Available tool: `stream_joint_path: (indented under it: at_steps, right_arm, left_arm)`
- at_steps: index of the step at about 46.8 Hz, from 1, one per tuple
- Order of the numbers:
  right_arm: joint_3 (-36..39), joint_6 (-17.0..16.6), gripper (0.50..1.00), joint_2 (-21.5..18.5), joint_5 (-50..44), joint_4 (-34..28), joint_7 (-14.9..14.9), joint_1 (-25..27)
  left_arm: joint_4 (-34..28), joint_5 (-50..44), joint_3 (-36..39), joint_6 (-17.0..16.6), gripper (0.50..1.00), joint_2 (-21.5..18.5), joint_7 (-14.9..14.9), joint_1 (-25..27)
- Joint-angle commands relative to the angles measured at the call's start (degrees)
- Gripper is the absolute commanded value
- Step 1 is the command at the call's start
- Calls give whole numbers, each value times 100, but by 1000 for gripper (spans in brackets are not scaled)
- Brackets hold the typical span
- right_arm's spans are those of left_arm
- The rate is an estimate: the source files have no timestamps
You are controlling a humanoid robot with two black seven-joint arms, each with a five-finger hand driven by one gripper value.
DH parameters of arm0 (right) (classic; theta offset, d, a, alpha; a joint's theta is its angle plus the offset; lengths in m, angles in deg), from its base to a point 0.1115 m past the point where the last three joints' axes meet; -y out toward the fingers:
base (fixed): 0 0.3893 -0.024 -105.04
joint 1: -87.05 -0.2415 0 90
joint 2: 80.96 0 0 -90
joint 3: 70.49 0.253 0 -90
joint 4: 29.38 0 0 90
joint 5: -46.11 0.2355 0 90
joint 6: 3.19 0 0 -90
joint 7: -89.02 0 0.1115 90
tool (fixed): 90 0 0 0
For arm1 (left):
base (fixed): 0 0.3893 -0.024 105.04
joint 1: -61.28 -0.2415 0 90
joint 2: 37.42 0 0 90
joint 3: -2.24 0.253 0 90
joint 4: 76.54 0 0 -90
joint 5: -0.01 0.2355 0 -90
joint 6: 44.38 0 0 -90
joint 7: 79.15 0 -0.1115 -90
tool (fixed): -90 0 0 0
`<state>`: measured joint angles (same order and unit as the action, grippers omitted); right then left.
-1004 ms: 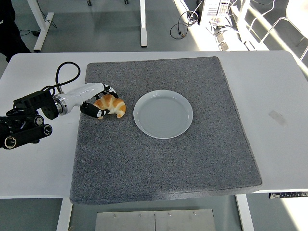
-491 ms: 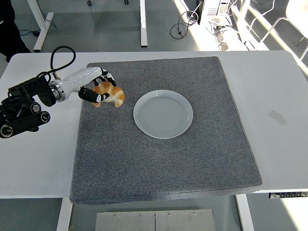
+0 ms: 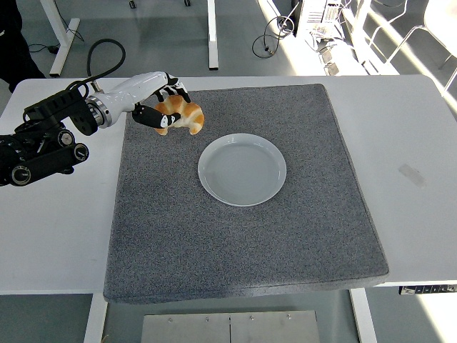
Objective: Place the bread on the plate
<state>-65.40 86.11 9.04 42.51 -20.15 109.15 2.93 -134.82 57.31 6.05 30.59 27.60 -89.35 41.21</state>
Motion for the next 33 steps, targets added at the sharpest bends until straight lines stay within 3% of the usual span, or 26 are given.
stream_joint_path:
  at_steps: [1,33]
  right_arm:
    - [0,0,1000,0,0,0,0,1]
    - [0,0,1000,0,0,0,0,1]
  left_arm:
    - [1,0,-65,0,555,116,-8,20]
    - [1,149,-74,-9,555,1074,1,-6]
